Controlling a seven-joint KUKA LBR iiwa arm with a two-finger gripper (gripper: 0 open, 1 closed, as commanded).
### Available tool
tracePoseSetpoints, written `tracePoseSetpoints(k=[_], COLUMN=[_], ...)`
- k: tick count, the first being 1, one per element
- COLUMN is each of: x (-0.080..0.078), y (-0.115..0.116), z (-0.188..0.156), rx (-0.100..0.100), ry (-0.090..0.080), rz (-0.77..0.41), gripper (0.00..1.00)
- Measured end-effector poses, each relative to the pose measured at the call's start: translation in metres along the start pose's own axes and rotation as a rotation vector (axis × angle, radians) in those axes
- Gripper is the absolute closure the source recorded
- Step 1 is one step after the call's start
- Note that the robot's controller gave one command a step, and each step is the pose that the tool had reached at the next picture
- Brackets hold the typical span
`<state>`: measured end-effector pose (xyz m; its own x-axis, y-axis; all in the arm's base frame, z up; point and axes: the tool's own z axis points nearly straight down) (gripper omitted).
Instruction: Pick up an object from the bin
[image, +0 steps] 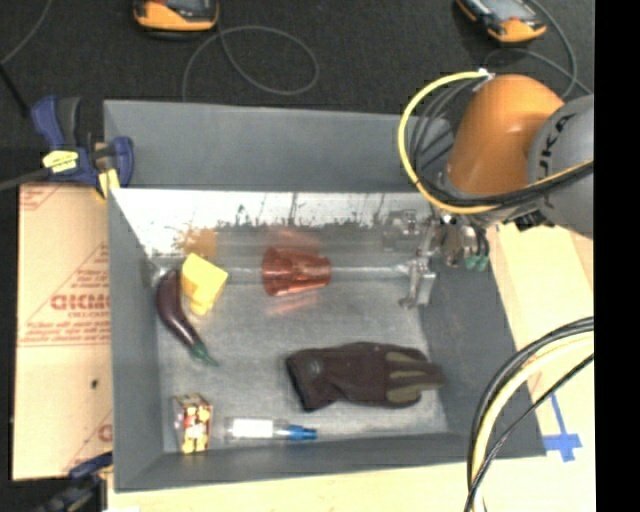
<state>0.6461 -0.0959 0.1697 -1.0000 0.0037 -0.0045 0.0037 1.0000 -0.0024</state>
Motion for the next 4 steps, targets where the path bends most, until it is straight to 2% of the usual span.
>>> tracePoseSetpoints(k=[1,2,3,4], x=[0.042,0.070,0.070,0.096], y=[0.024,0.061,0.112,0.108], z=[0.051,0.045,0.039,0.096], rx=[0.000,0.000,-0.001,0.001], ry=[0.000,0.001,-0.004,-0.004], rz=[-0.100,-0.422,-0.400,-0.491], gripper=[0.00,0.00,0.00,0.00])
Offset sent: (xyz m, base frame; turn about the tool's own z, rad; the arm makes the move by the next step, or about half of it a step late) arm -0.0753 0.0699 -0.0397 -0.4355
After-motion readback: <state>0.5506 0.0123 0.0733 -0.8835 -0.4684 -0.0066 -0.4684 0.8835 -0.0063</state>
